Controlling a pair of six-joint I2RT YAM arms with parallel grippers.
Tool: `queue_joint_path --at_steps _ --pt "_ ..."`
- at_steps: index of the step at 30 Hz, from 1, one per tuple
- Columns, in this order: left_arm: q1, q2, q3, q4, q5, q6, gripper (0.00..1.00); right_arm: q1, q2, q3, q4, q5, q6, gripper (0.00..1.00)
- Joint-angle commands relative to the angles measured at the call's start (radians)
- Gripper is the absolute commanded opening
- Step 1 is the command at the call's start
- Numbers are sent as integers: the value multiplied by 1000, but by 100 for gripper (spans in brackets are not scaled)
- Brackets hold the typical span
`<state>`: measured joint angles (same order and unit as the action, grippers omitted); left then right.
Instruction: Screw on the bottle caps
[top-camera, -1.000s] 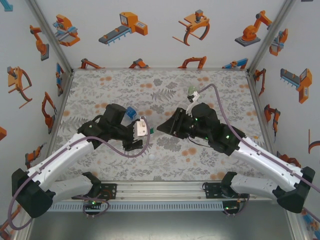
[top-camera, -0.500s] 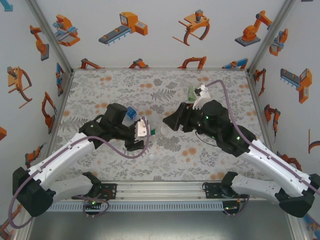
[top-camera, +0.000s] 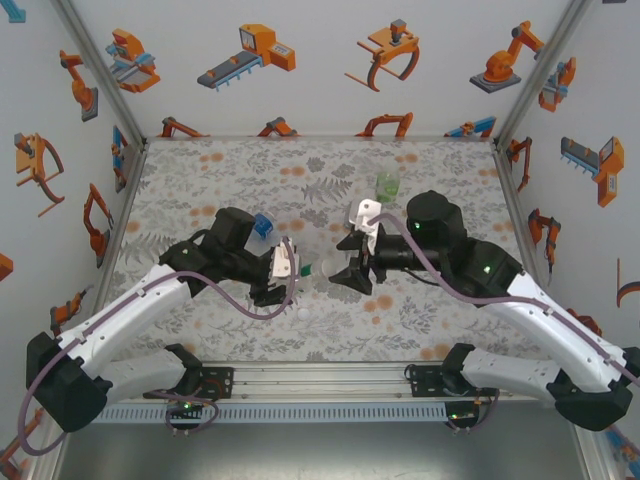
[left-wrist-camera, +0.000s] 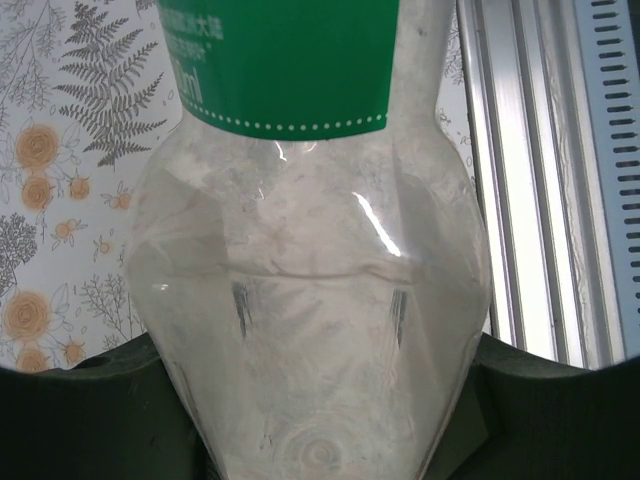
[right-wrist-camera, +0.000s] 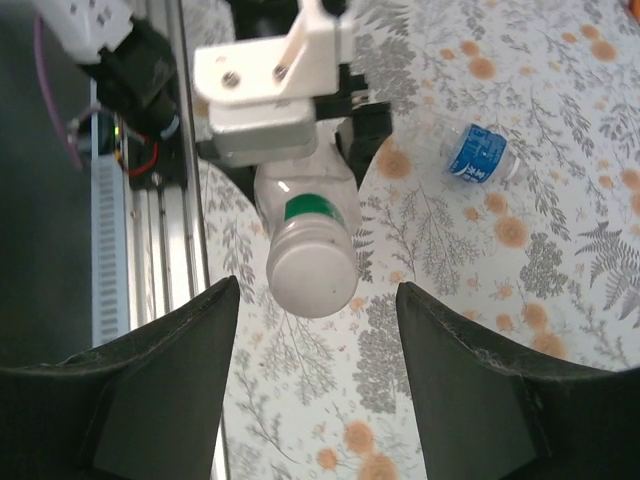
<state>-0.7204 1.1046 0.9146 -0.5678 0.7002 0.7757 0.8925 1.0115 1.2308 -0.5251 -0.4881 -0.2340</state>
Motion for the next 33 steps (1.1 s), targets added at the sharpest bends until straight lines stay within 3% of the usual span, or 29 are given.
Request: queue_joint_path --at_steps 1,12,19,23,28,33 --pt "-5 -6 27 -24 50 27 0 -1 33 41 -57 -78 -156 59" --pt "-6 -3 31 -28 63 25 0 0 64 8 24 -84 -120 46" --pt "-5 -10 31 -28 57 23 0 1 65 0 33 -69 -32 19" --pt "-6 -9 33 -22 35 12 0 0 54 -52 146 3 210 0" --pt "-4 -8 32 -9 28 2 0 0 25 -172 337 130 562 0" --pt "0 -12 28 14 6 -29 0 0 23 -192 325 318 859 0"
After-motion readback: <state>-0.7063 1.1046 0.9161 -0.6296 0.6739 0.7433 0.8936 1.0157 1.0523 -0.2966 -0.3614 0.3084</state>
